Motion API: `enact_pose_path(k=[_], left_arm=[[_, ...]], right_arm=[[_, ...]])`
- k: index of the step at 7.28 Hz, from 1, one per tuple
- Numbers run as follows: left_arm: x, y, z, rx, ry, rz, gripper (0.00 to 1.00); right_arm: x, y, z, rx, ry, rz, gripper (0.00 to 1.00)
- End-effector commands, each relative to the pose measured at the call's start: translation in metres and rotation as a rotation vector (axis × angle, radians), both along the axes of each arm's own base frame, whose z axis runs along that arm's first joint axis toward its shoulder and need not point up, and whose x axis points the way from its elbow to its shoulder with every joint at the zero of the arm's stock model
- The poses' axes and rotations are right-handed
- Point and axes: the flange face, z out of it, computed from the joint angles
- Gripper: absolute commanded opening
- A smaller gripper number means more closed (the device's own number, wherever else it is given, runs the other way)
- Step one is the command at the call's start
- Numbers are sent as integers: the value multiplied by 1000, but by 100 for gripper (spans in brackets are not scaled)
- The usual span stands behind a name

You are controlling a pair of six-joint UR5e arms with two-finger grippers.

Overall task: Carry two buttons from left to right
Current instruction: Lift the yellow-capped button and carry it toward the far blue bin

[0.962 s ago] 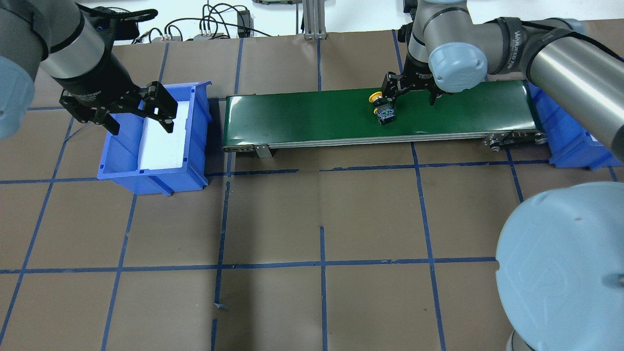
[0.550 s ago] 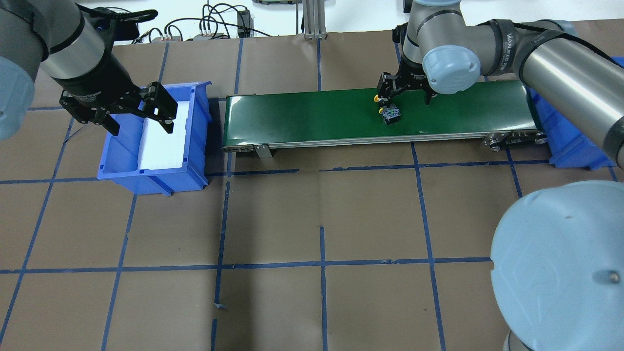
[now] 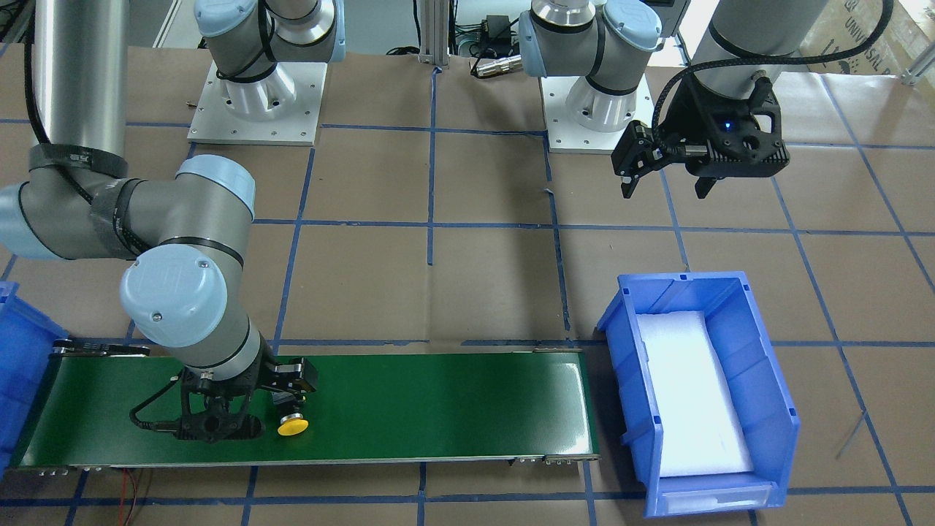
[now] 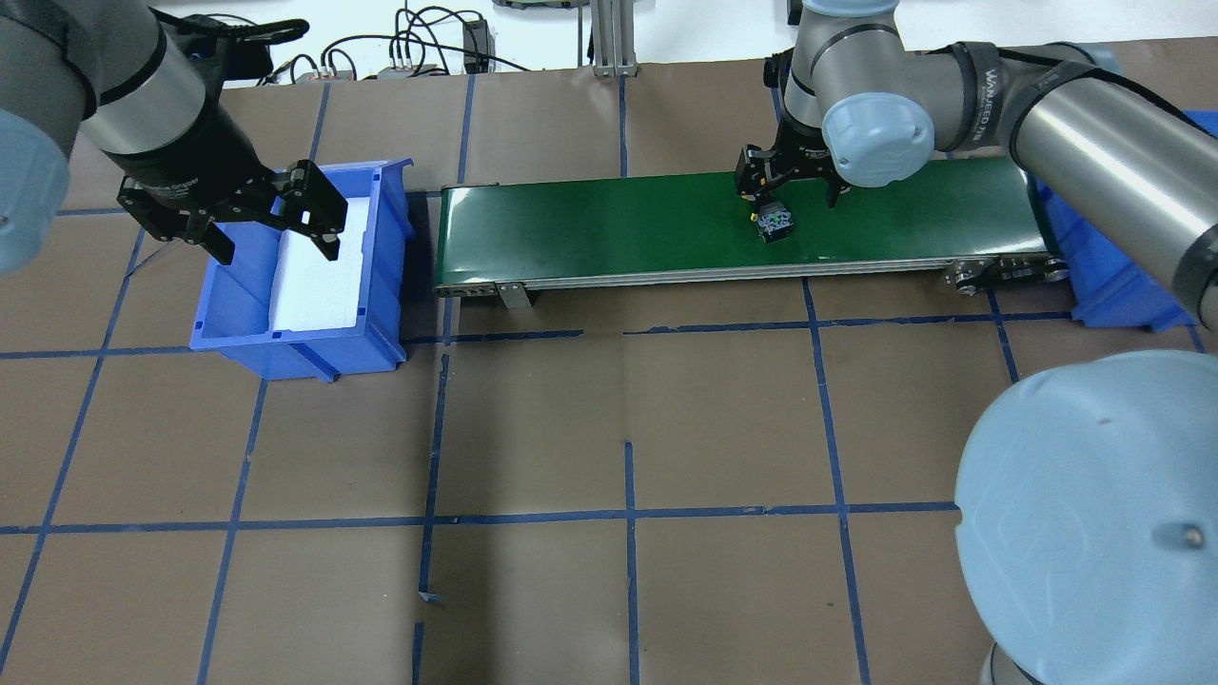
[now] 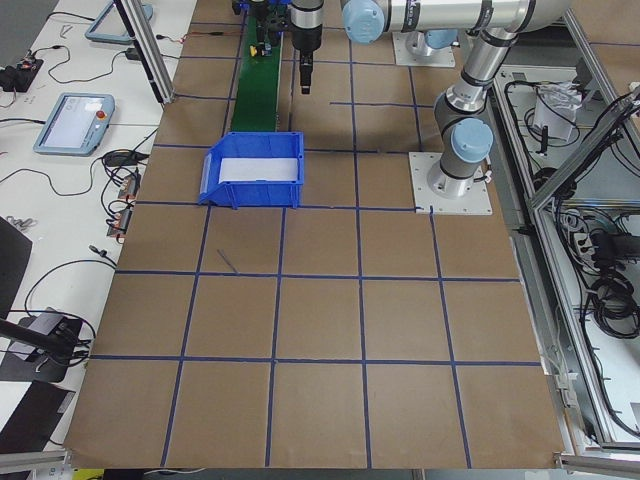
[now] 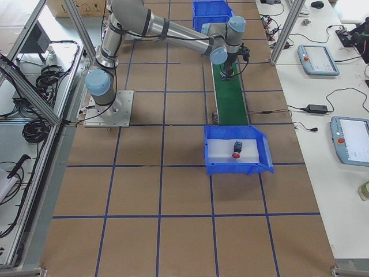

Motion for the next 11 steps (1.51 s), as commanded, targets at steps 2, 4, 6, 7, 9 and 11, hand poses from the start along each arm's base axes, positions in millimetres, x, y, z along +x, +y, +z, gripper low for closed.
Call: enact_pose_path(k=[2,4,6,7,9,11], left_arm=[[0,-1,-1,3,0,0,100],[0,-1,-1,3,0,0,100],[0,0,-1,1,0,0,100],[0,0,-1,1,0,0,100],[0,0,0,0,-2,-3,100],[1,0,1,-2,-2,-2,100]], right_arm=[[-3,-7,-15,10,2,48,42],[-7,-6,-11,13,1,45,3],[-15,-11,1,0,2,37,3],[-26,-17,19,17,4,51,3],[-111,-32,69,61,-2,100,4],[-239,-34,84,53,-7,54,4]])
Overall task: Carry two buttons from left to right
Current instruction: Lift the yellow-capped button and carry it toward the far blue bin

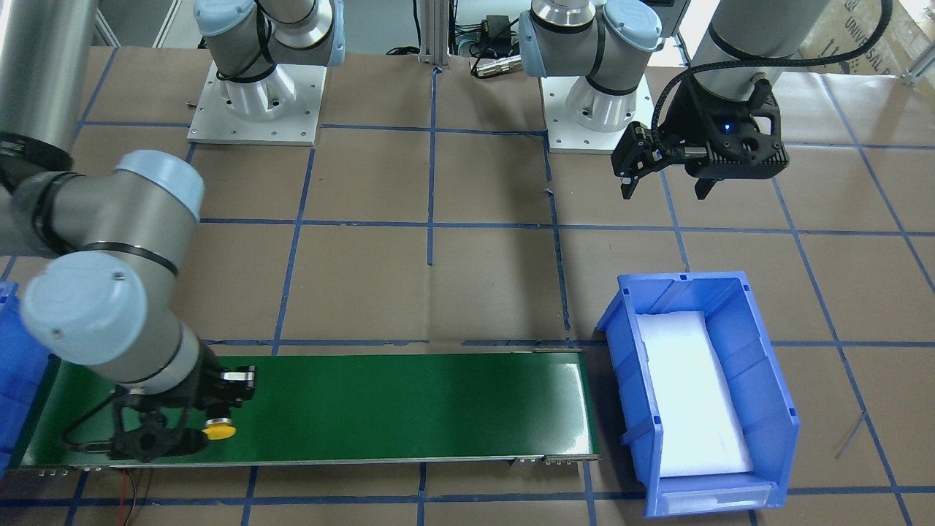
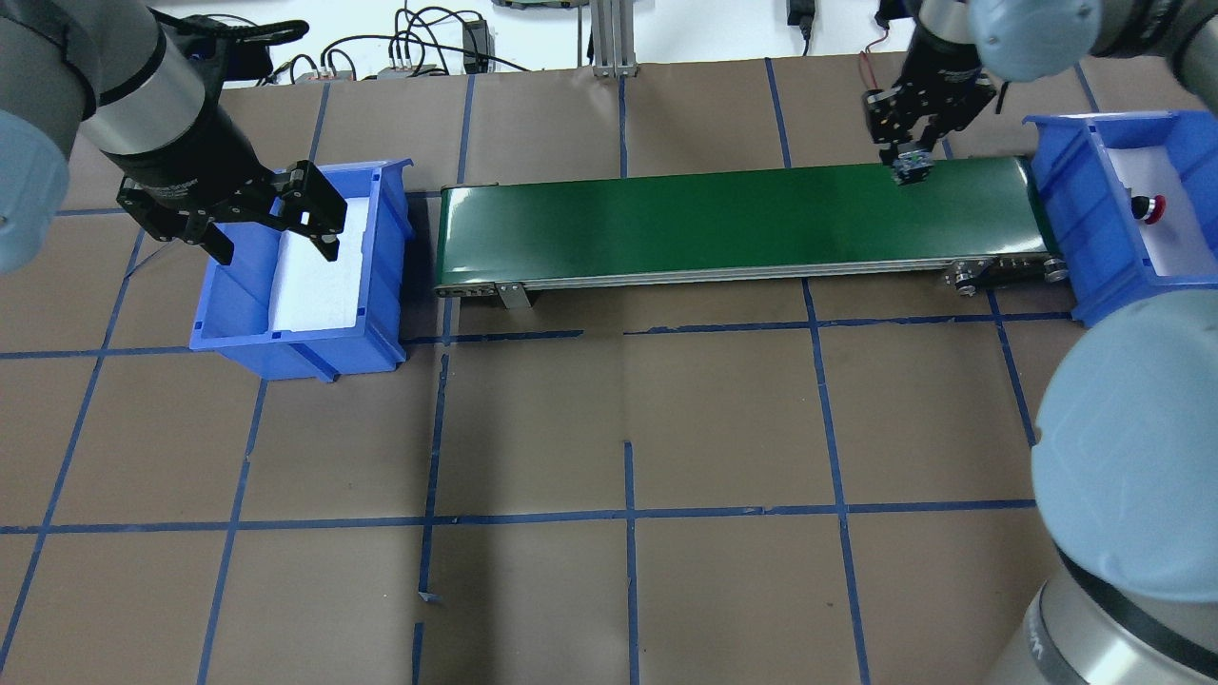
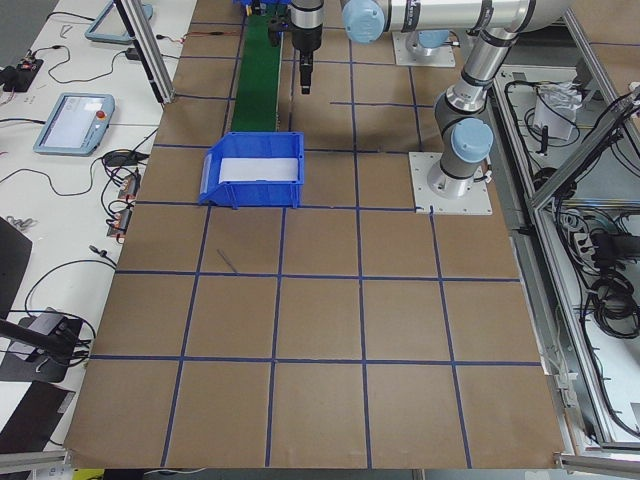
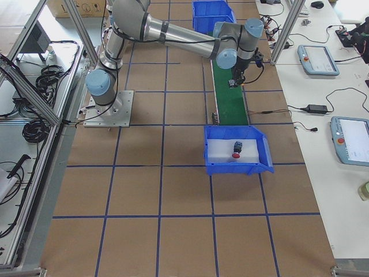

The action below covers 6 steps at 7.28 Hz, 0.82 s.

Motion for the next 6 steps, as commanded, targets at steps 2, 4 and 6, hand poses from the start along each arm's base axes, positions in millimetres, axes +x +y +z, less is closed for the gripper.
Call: enact_pose_path(k=[2,4,6], left_arm=[[1,1,1,-3,0,0,100],[0,1,2,-4,-1,0,100],[0,1,2,-4,-1,0,100]], right_arm=[[-165,23,27,-20,6,-40,4],[-228,47,40,-9,37,-22,4],[-275,77,53,17,21,-34,4]])
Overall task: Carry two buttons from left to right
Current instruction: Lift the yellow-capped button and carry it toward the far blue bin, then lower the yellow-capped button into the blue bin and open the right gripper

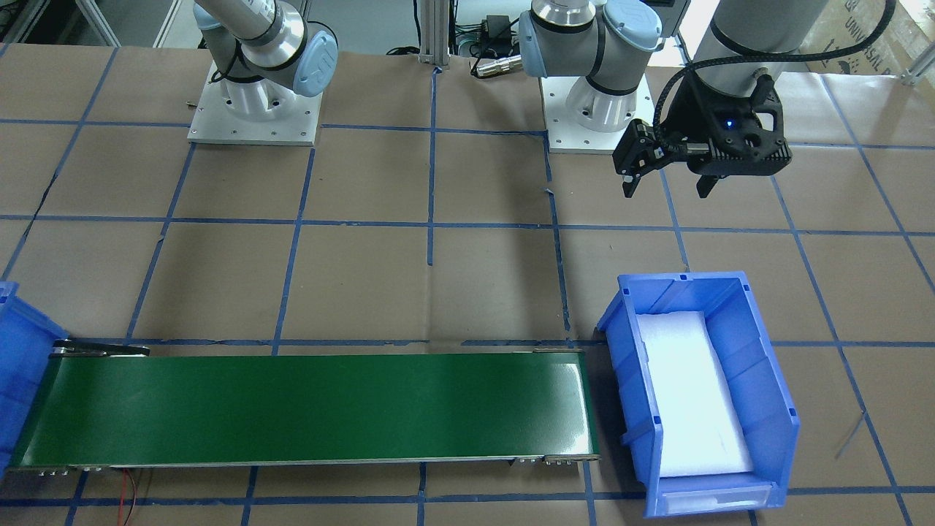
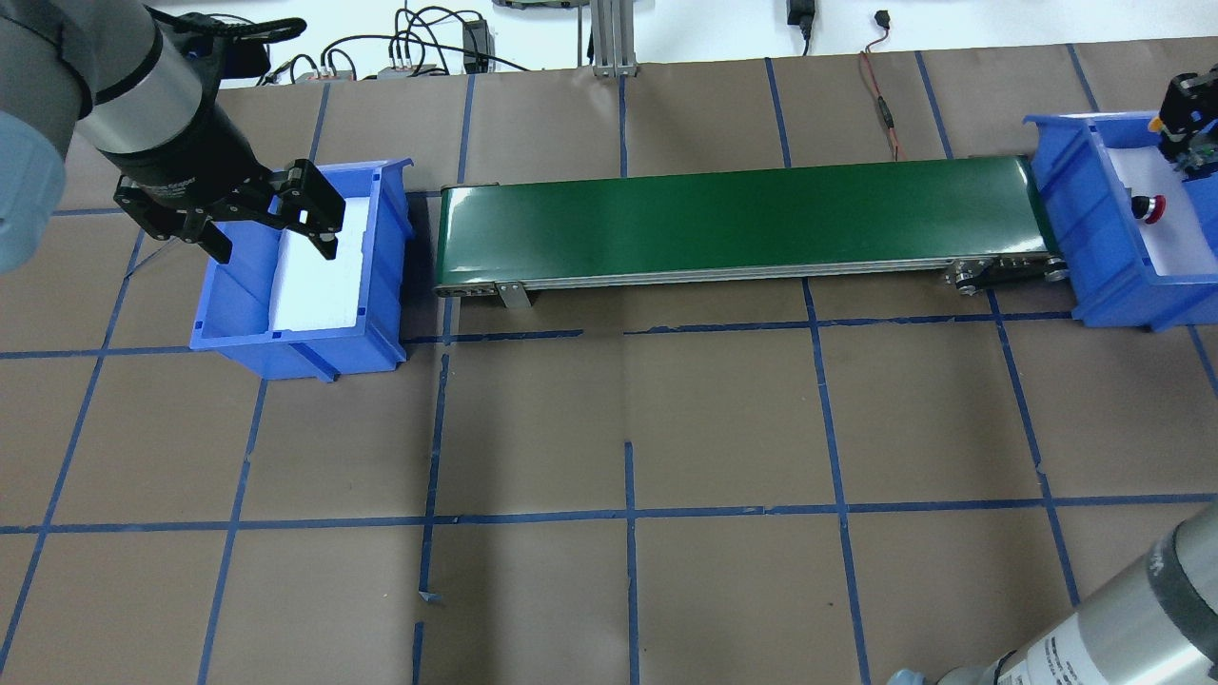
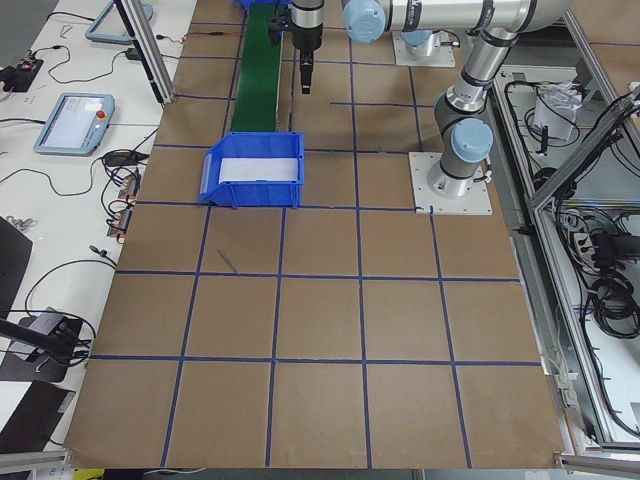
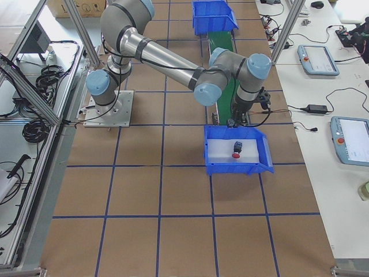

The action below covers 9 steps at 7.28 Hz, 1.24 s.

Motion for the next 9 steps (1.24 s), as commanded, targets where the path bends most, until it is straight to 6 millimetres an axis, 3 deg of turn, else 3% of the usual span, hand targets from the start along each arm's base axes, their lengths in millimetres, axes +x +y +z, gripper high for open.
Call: enact_pose_path(k=[1,4,5,6,7,8,9], left_arm=[[0,0,0,1,0,0,100],[0,0,-1,2,0,0,100],[0,0,-1,2,0,0,100],[1,0,0,1,0,2,100],[0,0,0,1,0,0,100],[1,0,1,-1,0,2,100],[1,0,2,-3,-1,-14,100]], right_arm=[[-46,23,-1,20,-14,-12,4],[-64,-1,-34,-4,0,-19,6],[-69,-18,-36,-29,8,-16,6],[-76,-37,-54,-23,0,-13,6],[-83,-47,-59,-30,4,-14,6],[-77,-55,-59,-37,9,-12,6],[-56,-65,-59,-34,15,-6,6]])
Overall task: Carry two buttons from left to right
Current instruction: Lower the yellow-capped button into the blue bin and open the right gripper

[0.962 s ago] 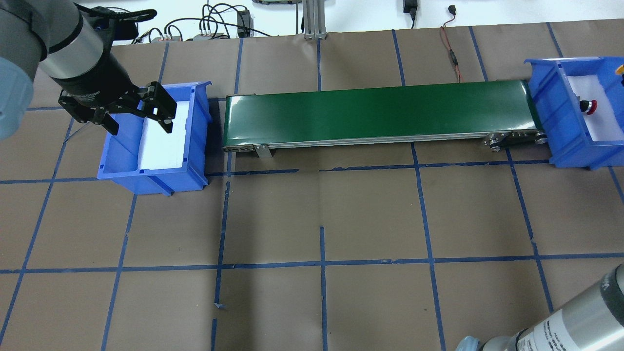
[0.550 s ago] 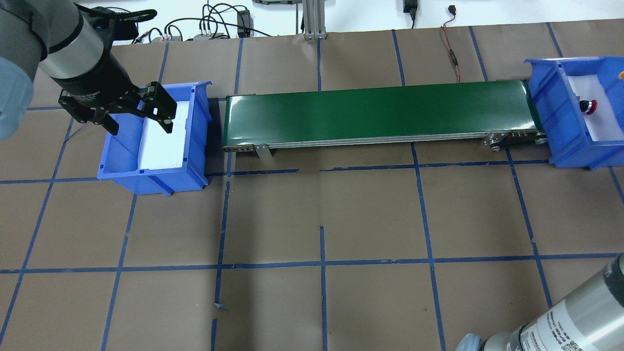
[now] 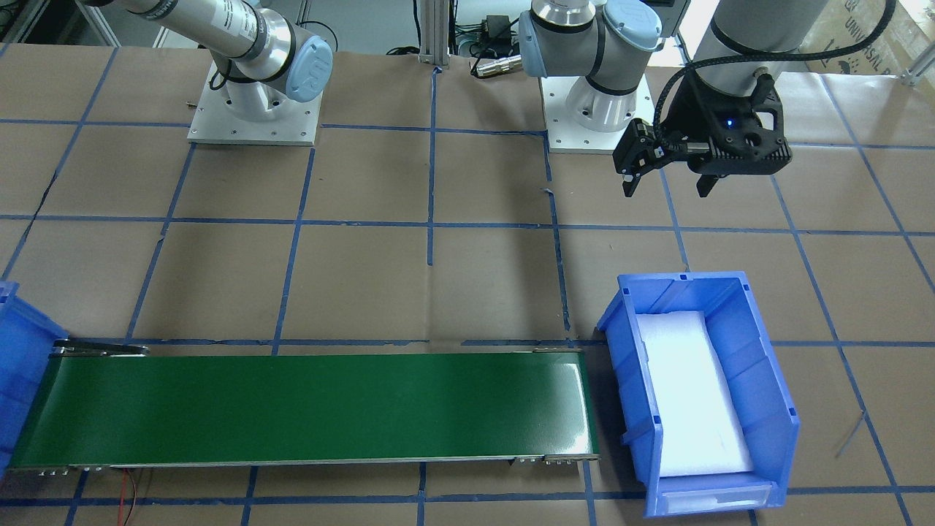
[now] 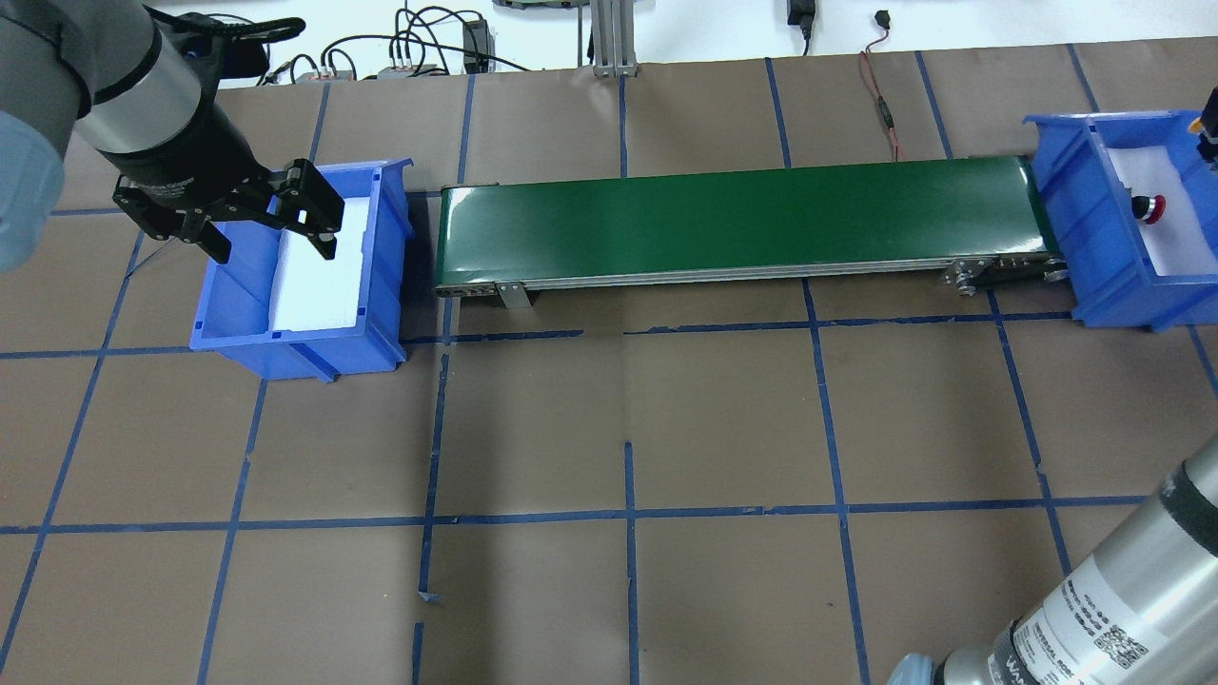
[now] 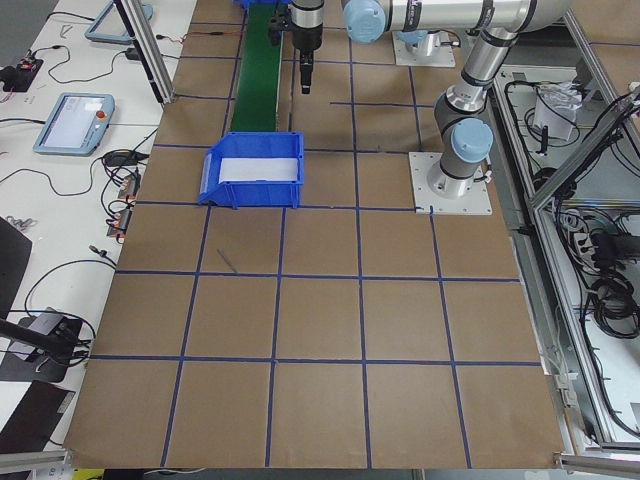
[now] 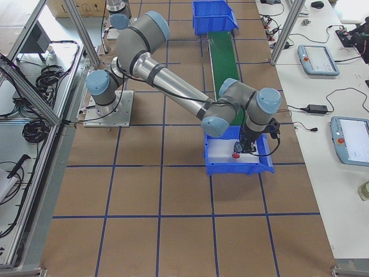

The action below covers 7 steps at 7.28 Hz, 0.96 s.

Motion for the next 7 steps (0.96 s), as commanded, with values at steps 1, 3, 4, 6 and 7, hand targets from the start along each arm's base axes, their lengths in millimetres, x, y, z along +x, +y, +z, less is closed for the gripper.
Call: enact_pose_path(k=[1,3,4,6,7], left_arm=[[0,0,0,0,0,-14,100],[0,0,1,-1,-1,-18,100],[1,0,2,-4,-1,-16,100],[1,0,1,0,-2,-16,100],[2,1,1,9,-9,-25,100]], right_arm=[[27,-17,-2,-1,10,17,6],[24,-22,-15,-4,5,19,6],[21,-25,-18,-11,8,19,6],[19,-26,-18,-3,15,19,100],[21,-27,-18,-3,12,23,100]])
